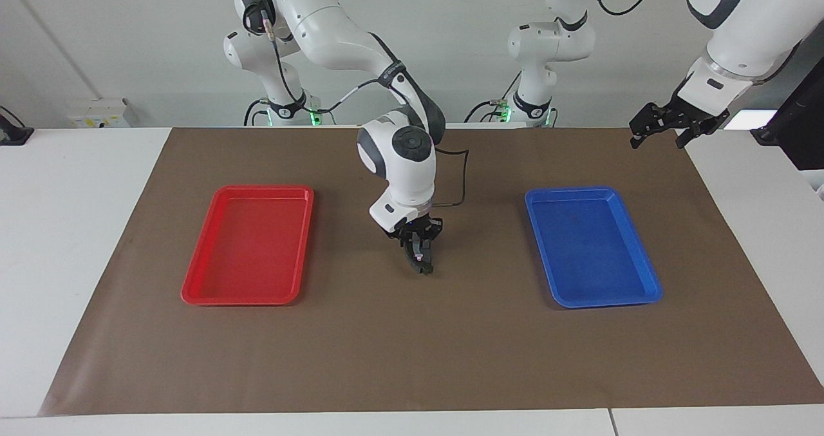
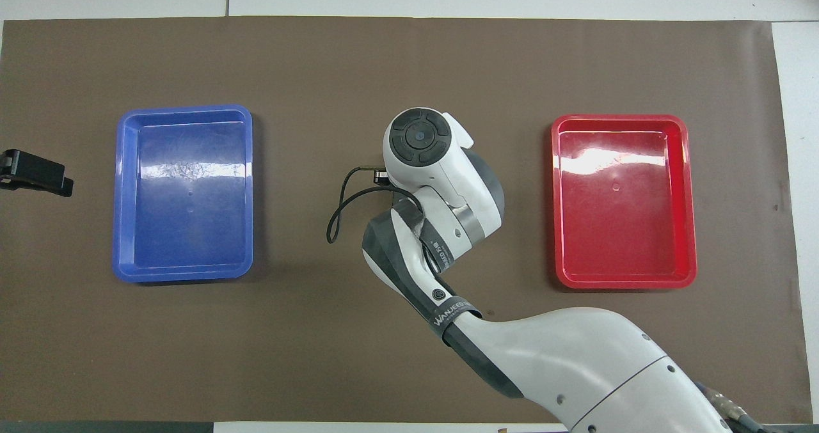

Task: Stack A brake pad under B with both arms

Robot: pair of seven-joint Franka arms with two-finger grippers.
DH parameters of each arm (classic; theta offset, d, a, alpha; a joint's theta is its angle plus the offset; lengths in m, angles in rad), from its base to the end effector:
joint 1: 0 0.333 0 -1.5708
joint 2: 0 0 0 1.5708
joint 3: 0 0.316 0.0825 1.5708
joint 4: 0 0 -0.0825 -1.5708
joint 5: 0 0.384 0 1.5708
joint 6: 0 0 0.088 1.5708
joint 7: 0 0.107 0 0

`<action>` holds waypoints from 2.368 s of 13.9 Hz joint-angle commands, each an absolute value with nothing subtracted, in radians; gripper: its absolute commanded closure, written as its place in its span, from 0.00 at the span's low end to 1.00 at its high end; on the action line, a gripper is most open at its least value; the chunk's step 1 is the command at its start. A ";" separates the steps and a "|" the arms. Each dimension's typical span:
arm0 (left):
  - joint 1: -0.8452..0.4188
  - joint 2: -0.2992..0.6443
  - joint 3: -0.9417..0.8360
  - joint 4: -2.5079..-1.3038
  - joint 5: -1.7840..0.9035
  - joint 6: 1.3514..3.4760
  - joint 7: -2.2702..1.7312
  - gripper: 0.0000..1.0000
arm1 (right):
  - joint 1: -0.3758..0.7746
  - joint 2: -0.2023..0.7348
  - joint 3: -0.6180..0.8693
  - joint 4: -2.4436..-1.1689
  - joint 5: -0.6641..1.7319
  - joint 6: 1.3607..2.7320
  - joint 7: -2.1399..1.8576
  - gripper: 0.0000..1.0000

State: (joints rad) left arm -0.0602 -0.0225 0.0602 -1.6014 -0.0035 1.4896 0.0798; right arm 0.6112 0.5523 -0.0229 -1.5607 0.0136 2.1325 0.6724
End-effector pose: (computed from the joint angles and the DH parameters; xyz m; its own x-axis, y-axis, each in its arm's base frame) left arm 0.5381 0.0000 0.6157 0.9928 -0.0801 -0.0886 -0.0794 -0.9968 0.0119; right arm 0.5787 0.3895 0.3261 0.9960 -0.0877 0.0156 -0.0875 -0.9961 -0.0120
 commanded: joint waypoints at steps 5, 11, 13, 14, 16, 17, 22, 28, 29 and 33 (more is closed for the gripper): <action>-0.049 -0.029 0.054 -1.606 -0.014 1.474 0.094 0.00 | 0.610 0.557 -0.025 -1.600 -0.029 2.161 0.689 1.00; -0.049 -0.029 0.054 -1.606 -0.014 1.474 0.094 0.00 | 0.624 0.555 -0.023 -1.605 -0.031 2.183 0.689 1.00; -0.049 -0.029 0.054 -1.606 -0.014 1.474 0.094 0.00 | 0.630 0.554 -0.023 -1.624 -0.029 2.210 0.692 1.00; -0.049 -0.029 0.054 -1.606 -0.014 1.474 0.094 0.00 | 0.630 0.552 -0.023 -1.631 -0.029 2.218 0.698 1.00; -0.049 -0.029 0.054 -1.606 -0.014 1.474 0.094 0.00 | 0.630 0.552 -0.023 -1.632 -0.029 2.218 0.699 1.00; -0.049 -0.029 0.054 -1.606 -0.014 1.474 0.094 0.00 | 0.630 0.551 -0.023 -1.632 -0.029 2.217 0.699 0.99; -0.049 -0.029 0.054 -1.606 -0.014 1.474 0.094 0.00 | 0.630 0.545 -0.023 -1.664 -0.026 2.247 0.712 0.00; -0.049 -0.029 0.054 -1.606 -0.014 1.474 0.094 0.00 | 0.597 0.486 -0.035 -1.654 -0.031 2.208 0.713 0.00; -0.049 -0.029 0.054 -1.606 -0.014 1.474 0.094 0.00 | 0.568 0.465 -0.035 -1.652 -0.034 2.197 0.713 0.00; -0.049 -0.029 0.054 -1.606 -0.014 1.474 0.094 0.00 | 0.425 0.333 -0.031 -1.661 -0.044 2.087 0.645 0.00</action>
State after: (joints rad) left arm -0.0602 -0.0225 0.0602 -1.6014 -0.0036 1.4865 0.0798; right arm 0.4844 0.4147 -0.0493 -1.6243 -0.0269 2.1316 0.6733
